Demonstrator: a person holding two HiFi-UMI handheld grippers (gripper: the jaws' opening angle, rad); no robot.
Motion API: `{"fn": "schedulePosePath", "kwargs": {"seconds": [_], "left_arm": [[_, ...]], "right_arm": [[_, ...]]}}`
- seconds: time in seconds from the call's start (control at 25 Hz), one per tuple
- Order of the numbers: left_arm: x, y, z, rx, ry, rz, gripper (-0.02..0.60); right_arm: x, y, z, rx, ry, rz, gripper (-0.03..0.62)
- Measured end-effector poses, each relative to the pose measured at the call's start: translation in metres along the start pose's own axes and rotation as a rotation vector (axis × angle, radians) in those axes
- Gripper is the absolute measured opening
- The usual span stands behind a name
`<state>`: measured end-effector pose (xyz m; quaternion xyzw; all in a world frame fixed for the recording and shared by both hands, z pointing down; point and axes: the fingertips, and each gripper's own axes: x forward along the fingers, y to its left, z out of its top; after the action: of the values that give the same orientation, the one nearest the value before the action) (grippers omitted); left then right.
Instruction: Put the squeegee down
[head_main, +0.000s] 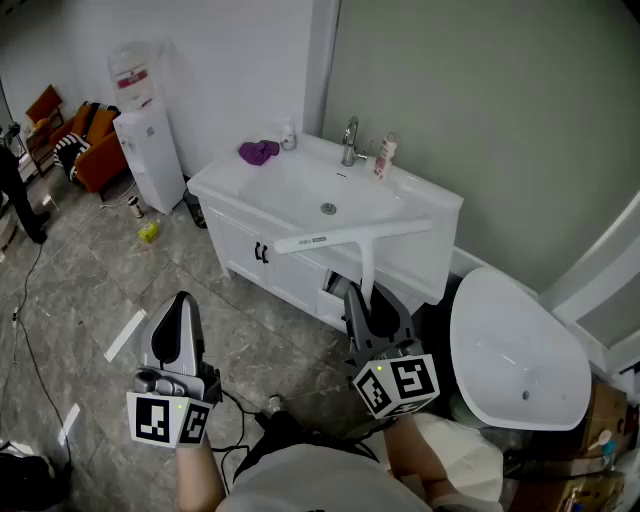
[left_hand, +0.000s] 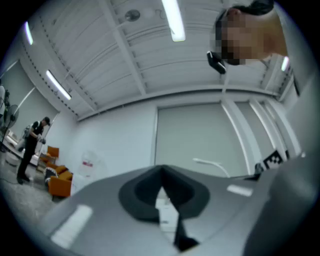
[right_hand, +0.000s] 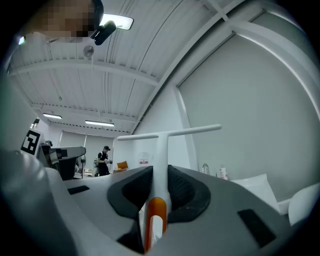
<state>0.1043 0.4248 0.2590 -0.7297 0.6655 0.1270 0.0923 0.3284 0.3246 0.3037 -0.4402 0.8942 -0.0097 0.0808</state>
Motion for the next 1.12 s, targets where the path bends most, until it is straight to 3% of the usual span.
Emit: {"fn": "schedulePosePath", "kwargs": {"seconds": [0.56,0.8,1.12], "left_arm": [[0.051,0.043,-0.013,-0.010,-0.015,-0.022,0.008],[0.086,0.067,-0.032,0.009,0.003,-0.071,0.008],[0.111,0.110,-0.034,0.002,-0.018,-0.054,0.008]], "right_arm": [[0.061,-0.004,-0.003,-0.041,-0.013,-0.032,0.077],[0.104,-0.005,-0.009,-0.029,-0.033,-0.052,0.078],[0.149,0.004,-0.013,-0.018,-0.060,-0.067,0.077]]}}
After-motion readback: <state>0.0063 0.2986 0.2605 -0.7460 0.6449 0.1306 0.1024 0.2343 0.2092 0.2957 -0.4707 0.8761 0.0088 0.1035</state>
